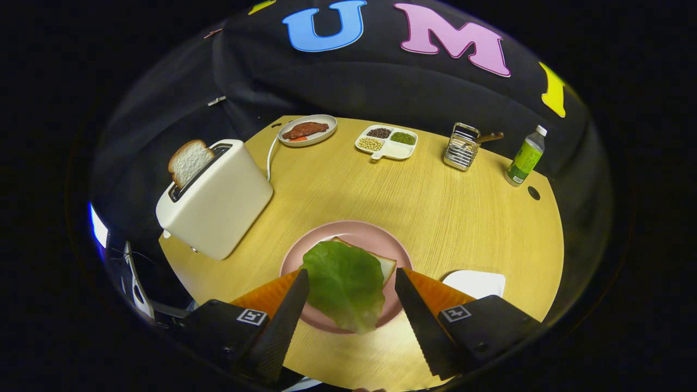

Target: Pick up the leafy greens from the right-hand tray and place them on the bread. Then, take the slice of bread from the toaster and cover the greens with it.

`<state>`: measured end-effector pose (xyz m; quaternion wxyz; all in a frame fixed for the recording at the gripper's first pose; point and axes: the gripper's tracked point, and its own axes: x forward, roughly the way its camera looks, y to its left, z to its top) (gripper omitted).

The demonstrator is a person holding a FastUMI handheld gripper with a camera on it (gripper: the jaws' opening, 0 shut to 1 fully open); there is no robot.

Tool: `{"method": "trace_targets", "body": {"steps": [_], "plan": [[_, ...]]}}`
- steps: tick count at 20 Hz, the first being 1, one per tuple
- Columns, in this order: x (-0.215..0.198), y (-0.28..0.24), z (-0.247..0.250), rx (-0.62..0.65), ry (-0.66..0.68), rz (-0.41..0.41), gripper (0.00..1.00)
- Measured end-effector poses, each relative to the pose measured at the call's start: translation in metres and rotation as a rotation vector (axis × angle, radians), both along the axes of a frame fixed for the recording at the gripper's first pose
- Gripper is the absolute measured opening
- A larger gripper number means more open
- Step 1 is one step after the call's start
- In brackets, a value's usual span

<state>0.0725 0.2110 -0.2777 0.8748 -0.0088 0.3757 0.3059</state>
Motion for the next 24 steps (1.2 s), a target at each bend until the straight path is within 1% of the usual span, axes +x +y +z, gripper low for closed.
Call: {"method": "trace_targets", "body": {"steps": [5,8,10,14,17,19,22,24], "plan": [[-0.006,-0.011,0.034,0.055,-0.032,-0.028,0.99],[-0.018,-0.008,0.076,0.113,-0.085,-0.022,0.99],[-0.030,0.001,0.110,0.156,-0.135,-0.002,0.99],[-0.062,0.040,0.173,0.247,-0.201,0.086,0.99],[-0.083,0.080,0.217,0.294,-0.256,0.163,0.99],[-0.093,0.111,0.238,0.326,-0.275,0.203,0.99],[-0.099,0.158,0.255,0.343,-0.280,0.229,0.99],[-0.096,0.183,0.254,0.323,-0.274,0.216,0.99]]}}
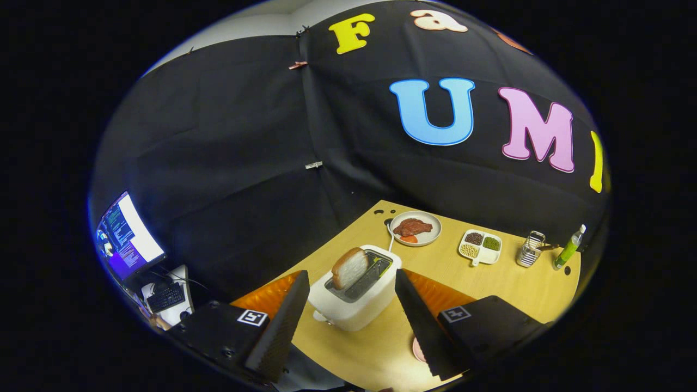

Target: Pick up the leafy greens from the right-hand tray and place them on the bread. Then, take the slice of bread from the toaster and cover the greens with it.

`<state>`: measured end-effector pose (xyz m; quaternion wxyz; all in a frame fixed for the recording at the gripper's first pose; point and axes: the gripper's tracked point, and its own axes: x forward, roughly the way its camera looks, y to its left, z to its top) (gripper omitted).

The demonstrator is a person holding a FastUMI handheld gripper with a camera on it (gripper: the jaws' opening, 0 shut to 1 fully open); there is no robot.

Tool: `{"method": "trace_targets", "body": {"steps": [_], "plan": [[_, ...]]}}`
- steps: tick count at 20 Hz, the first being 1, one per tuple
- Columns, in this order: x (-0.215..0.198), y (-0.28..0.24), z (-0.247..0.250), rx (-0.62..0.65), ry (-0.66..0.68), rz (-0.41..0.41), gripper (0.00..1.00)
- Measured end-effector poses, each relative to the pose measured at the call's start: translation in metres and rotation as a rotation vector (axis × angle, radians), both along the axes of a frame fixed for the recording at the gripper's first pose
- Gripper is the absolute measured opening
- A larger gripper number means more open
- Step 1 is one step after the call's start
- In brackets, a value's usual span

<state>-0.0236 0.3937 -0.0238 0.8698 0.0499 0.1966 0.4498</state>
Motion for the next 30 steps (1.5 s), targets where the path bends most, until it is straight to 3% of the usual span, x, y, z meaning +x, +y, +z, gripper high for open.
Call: {"method": "trace_targets", "body": {"steps": [7,11,15,17,22,24,26,30], "plan": [[0.027,0.084,-0.050,-0.087,0.108,-0.063,0.99],[0.067,0.112,-0.076,-0.128,0.151,-0.158,0.98],[0.085,0.127,-0.108,-0.193,0.234,-0.225,0.92],[0.087,0.133,-0.118,-0.199,0.279,-0.244,0.81],[0.078,0.141,-0.132,-0.191,0.331,-0.241,0.30],[0.078,0.137,-0.130,-0.163,0.324,-0.254,0.18],[0.076,0.138,-0.128,-0.151,0.323,-0.247,0.13],[0.074,0.127,-0.097,-0.075,0.308,-0.252,0.12]]}}
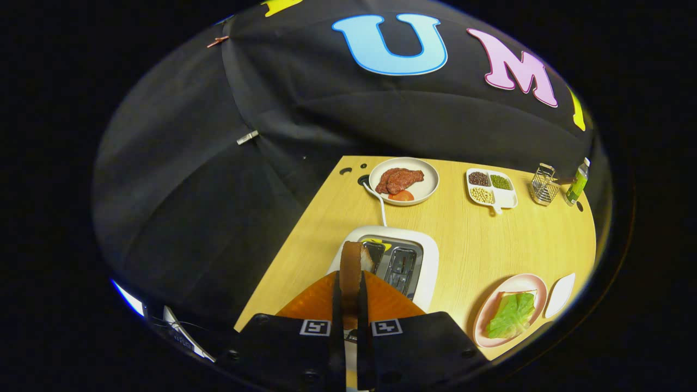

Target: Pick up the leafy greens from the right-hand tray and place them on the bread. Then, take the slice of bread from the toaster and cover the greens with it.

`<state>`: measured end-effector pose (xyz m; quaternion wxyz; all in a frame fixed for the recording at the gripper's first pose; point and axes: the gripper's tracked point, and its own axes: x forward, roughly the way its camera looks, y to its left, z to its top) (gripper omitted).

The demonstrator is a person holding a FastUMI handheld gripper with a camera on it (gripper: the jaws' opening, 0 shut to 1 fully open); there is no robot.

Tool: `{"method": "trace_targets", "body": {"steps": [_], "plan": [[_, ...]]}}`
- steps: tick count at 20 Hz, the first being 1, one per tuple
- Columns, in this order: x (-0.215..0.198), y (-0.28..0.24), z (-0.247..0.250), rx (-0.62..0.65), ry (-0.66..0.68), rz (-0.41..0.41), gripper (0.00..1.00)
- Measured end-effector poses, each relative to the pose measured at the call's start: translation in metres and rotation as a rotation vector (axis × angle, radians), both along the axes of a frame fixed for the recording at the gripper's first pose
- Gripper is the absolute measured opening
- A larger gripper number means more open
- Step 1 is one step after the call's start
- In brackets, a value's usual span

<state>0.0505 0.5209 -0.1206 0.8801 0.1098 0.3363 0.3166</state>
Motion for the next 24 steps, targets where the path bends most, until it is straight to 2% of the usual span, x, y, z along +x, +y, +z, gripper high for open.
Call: {"method": "trace_targets", "body": {"steps": [7,13,18,21,24], "plan": [[-0.006,-0.036,0.063,0.146,-0.024,0.001,0.12],[-0.010,-0.116,0.097,0.193,-0.107,-0.022,0.12],[-0.005,-0.197,0.080,0.167,-0.123,-0.087,0.12],[-0.003,-0.239,0.051,0.147,-0.120,-0.091,0.12],[0.008,-0.282,0.004,0.092,-0.090,-0.134,0.12]]}}
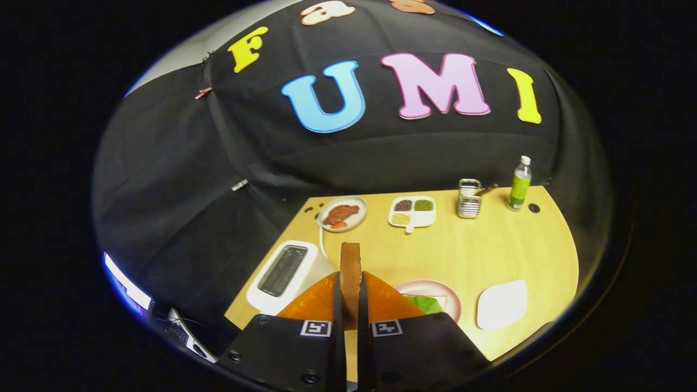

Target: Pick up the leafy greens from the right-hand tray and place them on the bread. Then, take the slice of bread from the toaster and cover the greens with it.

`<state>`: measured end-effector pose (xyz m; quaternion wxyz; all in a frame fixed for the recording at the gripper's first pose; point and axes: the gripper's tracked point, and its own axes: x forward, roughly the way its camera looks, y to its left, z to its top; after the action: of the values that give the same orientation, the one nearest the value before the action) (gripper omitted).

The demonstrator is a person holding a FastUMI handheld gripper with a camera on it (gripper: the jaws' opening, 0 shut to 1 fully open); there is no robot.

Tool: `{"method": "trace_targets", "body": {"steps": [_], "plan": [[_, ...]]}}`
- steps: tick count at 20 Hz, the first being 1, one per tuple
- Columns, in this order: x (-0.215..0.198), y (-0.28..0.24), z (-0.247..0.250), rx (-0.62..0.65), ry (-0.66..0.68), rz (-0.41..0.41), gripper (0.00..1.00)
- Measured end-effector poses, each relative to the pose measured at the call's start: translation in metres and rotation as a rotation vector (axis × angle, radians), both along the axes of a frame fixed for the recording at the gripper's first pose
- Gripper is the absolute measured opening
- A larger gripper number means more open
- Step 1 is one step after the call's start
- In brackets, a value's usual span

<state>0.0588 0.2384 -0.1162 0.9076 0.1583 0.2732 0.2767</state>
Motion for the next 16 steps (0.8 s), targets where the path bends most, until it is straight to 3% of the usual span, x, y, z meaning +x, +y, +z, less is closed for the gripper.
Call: {"method": "trace_targets", "body": {"steps": [6,16], "plan": [[0.018,-0.027,-0.090,-0.038,0.119,-0.078,0.12],[0.028,0.007,-0.169,0.122,0.336,-0.136,0.12]]}}
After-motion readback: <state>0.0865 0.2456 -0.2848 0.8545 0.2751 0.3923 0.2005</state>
